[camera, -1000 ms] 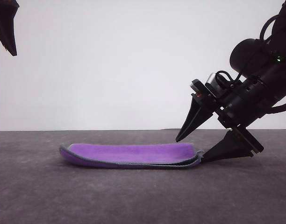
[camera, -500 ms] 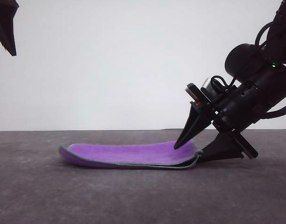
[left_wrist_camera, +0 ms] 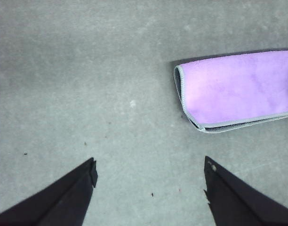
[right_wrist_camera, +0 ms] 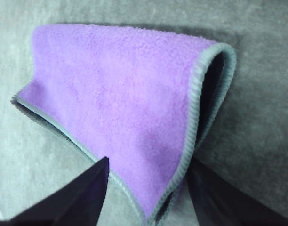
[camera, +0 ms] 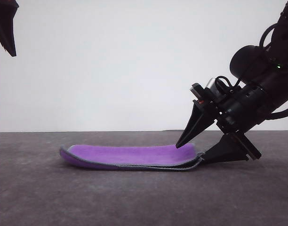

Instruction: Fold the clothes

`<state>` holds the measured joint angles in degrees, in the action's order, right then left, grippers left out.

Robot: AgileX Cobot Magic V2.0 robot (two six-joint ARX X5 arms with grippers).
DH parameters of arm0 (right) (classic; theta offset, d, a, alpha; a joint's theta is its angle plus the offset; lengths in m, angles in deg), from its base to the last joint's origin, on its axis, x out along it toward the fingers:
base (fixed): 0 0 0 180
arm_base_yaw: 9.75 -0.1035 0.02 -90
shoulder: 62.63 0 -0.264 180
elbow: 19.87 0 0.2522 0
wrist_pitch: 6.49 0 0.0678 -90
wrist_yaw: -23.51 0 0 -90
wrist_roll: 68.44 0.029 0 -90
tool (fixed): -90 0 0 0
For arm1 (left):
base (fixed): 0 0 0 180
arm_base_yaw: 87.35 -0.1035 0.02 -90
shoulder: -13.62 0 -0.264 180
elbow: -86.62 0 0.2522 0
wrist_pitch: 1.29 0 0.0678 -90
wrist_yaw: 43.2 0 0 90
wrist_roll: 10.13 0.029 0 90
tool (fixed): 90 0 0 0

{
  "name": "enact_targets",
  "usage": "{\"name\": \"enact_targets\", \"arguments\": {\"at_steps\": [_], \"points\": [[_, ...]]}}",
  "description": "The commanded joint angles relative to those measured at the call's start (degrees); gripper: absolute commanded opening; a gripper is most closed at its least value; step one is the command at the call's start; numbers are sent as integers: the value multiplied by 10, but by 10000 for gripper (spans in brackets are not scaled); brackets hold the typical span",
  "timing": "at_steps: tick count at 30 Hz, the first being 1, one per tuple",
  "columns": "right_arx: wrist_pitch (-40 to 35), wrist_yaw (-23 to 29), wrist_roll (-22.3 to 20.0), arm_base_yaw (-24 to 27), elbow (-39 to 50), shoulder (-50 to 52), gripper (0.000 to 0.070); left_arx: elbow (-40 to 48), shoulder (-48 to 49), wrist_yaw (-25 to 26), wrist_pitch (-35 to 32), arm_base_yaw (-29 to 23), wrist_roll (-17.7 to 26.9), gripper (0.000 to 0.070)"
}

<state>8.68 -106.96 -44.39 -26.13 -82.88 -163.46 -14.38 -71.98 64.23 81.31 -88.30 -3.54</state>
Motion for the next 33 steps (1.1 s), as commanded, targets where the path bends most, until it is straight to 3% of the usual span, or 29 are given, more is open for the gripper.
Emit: {"name": "enact_targets", "arguments": {"at_steps": [1,3,6,16,33], "points": [[1,15,-6,-8,-4,-14,228,-6,-3,0,-1,1,0,436],[-2,15,-6,-16,-4,-15,82,-6,-3,0,0,1,0,436],[-18,15,1,-27,-4,-15,4,-6,-3,0,5,1,0,436],[-128,-16,78,-79,-6,-17,3,-6,-3,0,4,1,0,436],[-125,-15,126,-185,-189,-133,3,-6,-3,0,6,0,0,436]]}}
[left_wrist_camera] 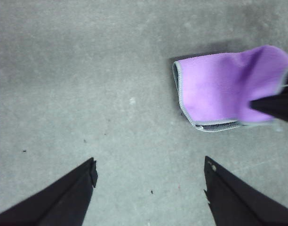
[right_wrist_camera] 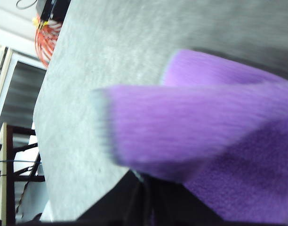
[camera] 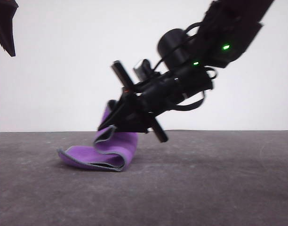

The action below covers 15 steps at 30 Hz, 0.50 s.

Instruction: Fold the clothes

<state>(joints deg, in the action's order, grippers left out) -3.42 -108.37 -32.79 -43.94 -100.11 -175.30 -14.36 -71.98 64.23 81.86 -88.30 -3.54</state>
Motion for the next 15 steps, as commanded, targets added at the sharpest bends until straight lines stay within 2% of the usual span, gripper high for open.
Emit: {"name": "enact_targets", "arguments": {"at_steps": [1,6,8,10,11,12,15], "points": [[0,-2,10,-11,-26,-22,3,-7,-3,0,0,0,0,436],[17,-1,6,-20,-56,-41,17,-7,-3,0,0,0,2,436],[15,-2,2,-21,-56,-41,160,-7,-3,0,0,0,2,436],[15,-7,2,-21,-56,-41,379,-7,-3,0,-1,0,2,436],[16,-12,2,-20,-56,-41,456,-7,-3,0,-1,0,2,436],[17,-18,2,-20,-56,-41,494,-7,-3,0,-1,0,2,436],[17,-35,-11,-20,-56,-41,499,-7,-3,0,0,0,2,436]]}}
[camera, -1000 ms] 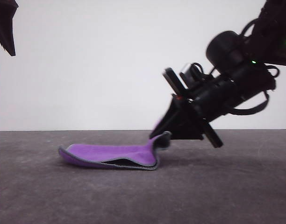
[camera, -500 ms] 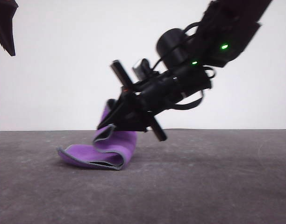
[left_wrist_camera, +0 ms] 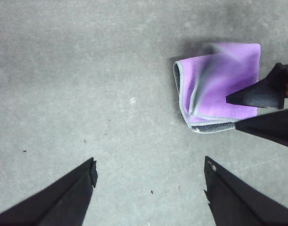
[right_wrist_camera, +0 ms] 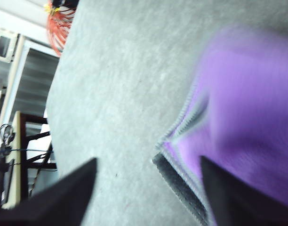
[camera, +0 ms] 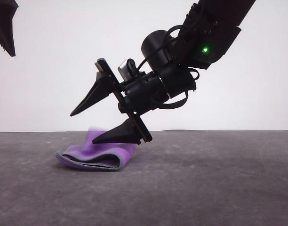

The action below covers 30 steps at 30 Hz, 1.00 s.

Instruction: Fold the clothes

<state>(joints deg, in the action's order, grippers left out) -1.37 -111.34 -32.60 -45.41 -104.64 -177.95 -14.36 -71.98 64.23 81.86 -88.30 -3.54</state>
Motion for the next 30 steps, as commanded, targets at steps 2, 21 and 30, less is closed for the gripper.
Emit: {"name": "enact_targets", "arguments": {"at_steps": [2,21,30], "points": [[1,-26,-28,-4,-11,-13,499,-7,-3,0,0,0,2,436],[446,270,-338,148,-10,256,498,-7,-3,0,-16,0,11,436],[503,274,-381,278,14,337,498,-7,-3,0,-17,-2,13,436]]}}
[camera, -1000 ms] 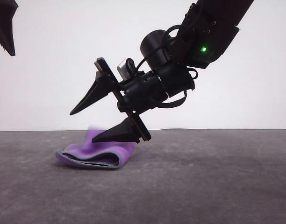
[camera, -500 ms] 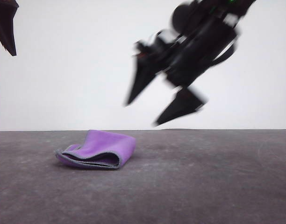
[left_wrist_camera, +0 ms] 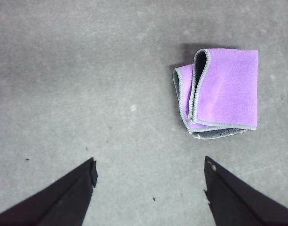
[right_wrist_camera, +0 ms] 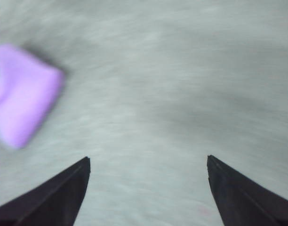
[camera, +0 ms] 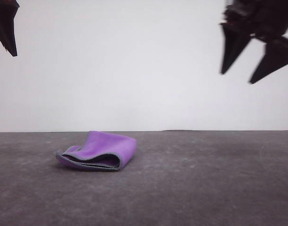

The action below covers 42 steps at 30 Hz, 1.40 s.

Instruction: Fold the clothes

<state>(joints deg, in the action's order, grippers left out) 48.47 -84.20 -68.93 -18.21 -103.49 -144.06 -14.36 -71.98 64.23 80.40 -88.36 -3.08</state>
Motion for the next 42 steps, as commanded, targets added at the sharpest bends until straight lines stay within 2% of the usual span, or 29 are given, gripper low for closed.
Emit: {"name": "enact_targets", "arguments": {"at_steps": [1,7,11,12,13,14,15,16,20,22,24,34,38,42], "points": [[5,2,-19,21,12,6,498,-7,-3,0,-2,-2,8,436],[6,-20,-36,85,54,31,485,-7,-3,0,-2,-2,8,436],[8,-32,-40,101,55,33,447,-7,-3,0,-1,-2,8,435],[7,-36,-40,101,55,33,407,-7,-3,0,-1,-2,8,430],[7,-39,-41,102,55,33,335,-7,-3,0,-1,-2,8,401],[7,-39,-42,102,55,33,210,-7,-3,0,0,-2,8,324],[7,-39,-46,101,55,33,85,-7,-3,0,0,-2,9,156],[7,-39,-49,101,55,33,2,-7,-3,0,0,-2,9,21],[4,-43,-50,101,55,33,12,-7,-3,0,-4,-2,8,11],[8,-45,-39,101,55,33,12,-7,-3,1,0,-2,-24,16],[8,-48,-36,101,55,33,12,-7,-3,1,-2,-2,-28,16],[8,-48,-36,101,55,33,12,-7,-3,0,-3,-2,-27,16],[8,-48,-36,101,55,33,12,-6,4,-3,0,-2,-8,16],[8,-48,-36,101,55,33,12,40,55,-25,-56,-4,-22,16]]}}
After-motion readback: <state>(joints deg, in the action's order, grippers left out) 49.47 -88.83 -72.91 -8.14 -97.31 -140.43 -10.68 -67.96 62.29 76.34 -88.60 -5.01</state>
